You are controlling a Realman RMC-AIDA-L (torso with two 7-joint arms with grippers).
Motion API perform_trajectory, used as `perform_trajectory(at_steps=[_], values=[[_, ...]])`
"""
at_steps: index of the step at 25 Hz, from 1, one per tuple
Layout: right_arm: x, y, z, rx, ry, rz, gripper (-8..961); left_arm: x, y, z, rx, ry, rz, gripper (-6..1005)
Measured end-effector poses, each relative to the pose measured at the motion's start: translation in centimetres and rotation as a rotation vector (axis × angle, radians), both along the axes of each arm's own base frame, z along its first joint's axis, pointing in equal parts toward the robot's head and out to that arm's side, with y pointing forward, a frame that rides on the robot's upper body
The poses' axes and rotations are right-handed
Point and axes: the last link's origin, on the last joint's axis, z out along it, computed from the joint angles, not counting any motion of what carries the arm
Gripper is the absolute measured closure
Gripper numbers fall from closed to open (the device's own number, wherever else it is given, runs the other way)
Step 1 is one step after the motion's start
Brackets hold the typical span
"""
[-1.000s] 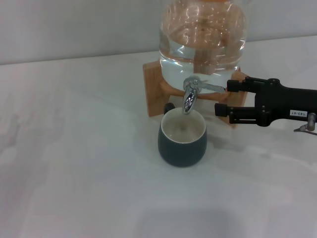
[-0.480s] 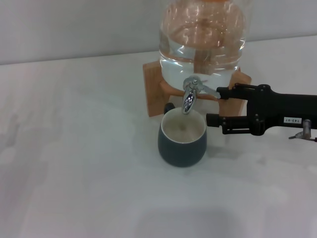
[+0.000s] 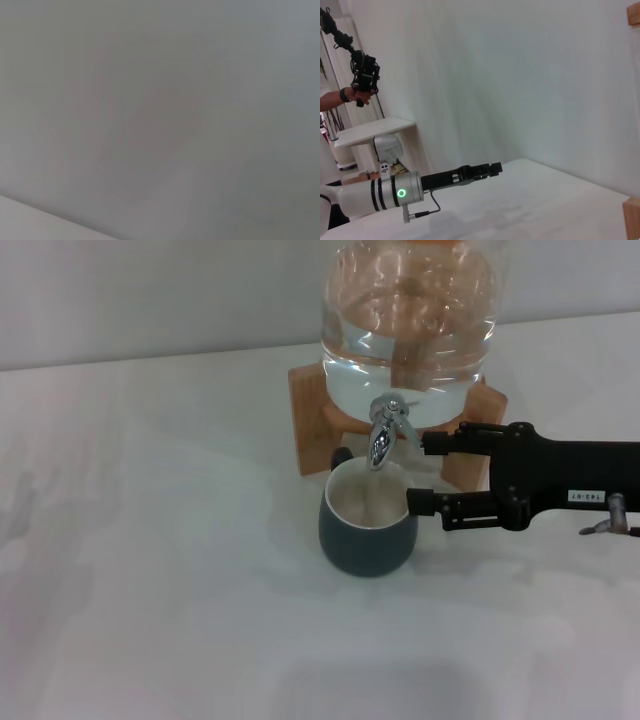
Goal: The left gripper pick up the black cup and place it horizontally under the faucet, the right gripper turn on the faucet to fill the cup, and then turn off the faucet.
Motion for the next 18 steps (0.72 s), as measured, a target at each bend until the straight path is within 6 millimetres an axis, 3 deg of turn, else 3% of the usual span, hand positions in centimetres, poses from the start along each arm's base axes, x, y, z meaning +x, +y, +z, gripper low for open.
perform_trajectory(at_steps=[7, 12, 18], values=[[1.7, -0.1, 2.0, 0.07, 0.014, -0.06, 99, -0.1, -0.1, 0.0, -0.001, 0.0, 0.003, 484], [3.0, -1.8, 3.7, 0.078, 0.039, -0.068, 99, -0.2, -0.2, 0.0, -0.002, 0.001, 0.004, 484], [2.9, -3.3, 2.5, -0.004, 0.058, -0.045, 99, -0.2, 0.2, 0.0, -0.005, 0.008, 0.012, 484]])
